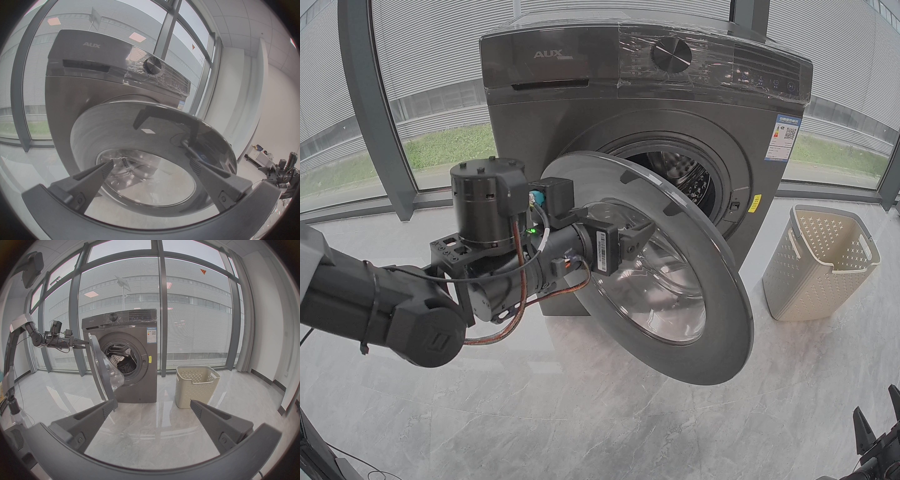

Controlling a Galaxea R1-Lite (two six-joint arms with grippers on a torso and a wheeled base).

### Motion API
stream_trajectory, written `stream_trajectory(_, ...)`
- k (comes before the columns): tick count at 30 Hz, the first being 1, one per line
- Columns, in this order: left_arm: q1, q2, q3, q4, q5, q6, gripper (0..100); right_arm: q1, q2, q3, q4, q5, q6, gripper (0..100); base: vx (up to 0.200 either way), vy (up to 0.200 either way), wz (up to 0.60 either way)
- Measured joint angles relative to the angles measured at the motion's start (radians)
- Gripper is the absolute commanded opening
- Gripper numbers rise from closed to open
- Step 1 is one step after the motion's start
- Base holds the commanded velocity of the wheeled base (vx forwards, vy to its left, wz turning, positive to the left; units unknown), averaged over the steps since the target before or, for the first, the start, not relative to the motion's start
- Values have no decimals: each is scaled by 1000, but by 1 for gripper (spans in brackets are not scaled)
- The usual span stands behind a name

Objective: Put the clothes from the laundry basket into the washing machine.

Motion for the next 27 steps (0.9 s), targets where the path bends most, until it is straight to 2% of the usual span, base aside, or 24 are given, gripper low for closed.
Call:
stream_trajectory(17, 21, 169, -264, 45, 6, -5, 100, 0, 0, 0, 0, 0, 0, 100, 0, 0, 0)
stream_trajectory(24, 49, 232, -390, 39, 88, -21, 100, 0, 0, 0, 0, 0, 0, 100, 0, 0, 0)
stream_trajectory(27, 62, 249, -417, 37, 101, -32, 100, 0, 0, 0, 0, 0, 0, 100, 0, 0, 0)
